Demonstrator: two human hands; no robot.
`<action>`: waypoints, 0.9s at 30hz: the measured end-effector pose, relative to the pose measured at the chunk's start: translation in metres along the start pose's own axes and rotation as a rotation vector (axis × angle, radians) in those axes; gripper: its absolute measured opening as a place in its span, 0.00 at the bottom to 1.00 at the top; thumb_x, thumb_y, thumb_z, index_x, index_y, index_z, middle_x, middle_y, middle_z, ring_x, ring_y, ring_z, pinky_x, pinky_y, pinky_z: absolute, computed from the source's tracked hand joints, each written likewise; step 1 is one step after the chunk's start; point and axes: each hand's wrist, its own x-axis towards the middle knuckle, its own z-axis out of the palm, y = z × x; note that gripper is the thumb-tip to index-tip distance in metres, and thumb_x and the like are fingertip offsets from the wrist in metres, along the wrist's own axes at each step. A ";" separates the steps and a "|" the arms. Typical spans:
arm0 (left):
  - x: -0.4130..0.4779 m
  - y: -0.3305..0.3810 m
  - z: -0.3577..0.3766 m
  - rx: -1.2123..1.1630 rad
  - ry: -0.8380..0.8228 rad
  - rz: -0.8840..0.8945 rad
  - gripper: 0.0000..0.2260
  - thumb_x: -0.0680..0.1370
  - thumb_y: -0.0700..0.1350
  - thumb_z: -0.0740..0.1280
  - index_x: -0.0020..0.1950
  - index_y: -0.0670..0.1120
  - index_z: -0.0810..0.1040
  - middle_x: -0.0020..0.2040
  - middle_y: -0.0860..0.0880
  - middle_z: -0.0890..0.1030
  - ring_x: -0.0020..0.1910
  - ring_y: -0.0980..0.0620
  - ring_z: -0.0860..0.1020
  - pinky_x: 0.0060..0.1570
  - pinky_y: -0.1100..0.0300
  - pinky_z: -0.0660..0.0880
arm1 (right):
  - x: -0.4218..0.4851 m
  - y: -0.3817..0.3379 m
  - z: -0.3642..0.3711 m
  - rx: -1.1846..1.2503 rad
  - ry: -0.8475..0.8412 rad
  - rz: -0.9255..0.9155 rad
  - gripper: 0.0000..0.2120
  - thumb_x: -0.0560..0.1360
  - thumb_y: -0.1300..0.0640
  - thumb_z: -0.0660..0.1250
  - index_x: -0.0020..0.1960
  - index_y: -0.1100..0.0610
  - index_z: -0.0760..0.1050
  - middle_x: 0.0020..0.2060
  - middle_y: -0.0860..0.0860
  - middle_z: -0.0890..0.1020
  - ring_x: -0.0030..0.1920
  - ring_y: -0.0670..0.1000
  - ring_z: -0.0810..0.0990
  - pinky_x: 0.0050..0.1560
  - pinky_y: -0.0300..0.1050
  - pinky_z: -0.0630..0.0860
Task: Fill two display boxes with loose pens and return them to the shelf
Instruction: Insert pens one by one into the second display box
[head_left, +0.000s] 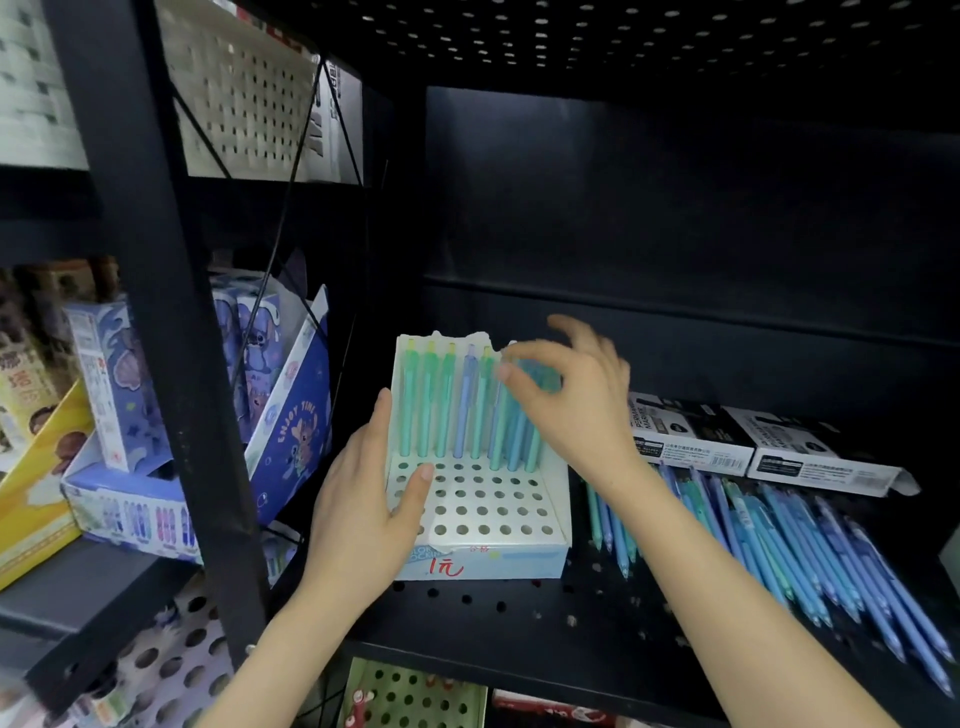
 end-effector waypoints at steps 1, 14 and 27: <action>0.000 -0.001 0.000 0.013 0.005 -0.004 0.31 0.78 0.50 0.62 0.76 0.54 0.49 0.66 0.58 0.66 0.63 0.61 0.63 0.61 0.61 0.62 | -0.005 0.002 -0.004 0.037 0.035 -0.011 0.09 0.74 0.47 0.67 0.53 0.43 0.80 0.65 0.49 0.72 0.64 0.51 0.66 0.59 0.41 0.54; -0.010 0.064 0.015 0.117 0.213 0.164 0.16 0.76 0.49 0.59 0.57 0.41 0.75 0.51 0.46 0.76 0.52 0.50 0.71 0.54 0.63 0.62 | -0.096 0.158 -0.113 -0.393 -0.049 0.402 0.14 0.71 0.49 0.70 0.51 0.58 0.81 0.49 0.57 0.82 0.48 0.62 0.79 0.47 0.51 0.74; 0.011 0.137 0.121 -0.125 -0.429 -0.171 0.21 0.82 0.49 0.53 0.75 0.49 0.58 0.73 0.48 0.63 0.70 0.52 0.65 0.64 0.62 0.61 | -0.111 0.199 -0.132 -0.469 -0.170 0.582 0.31 0.70 0.35 0.64 0.66 0.53 0.70 0.57 0.58 0.76 0.56 0.61 0.72 0.56 0.51 0.71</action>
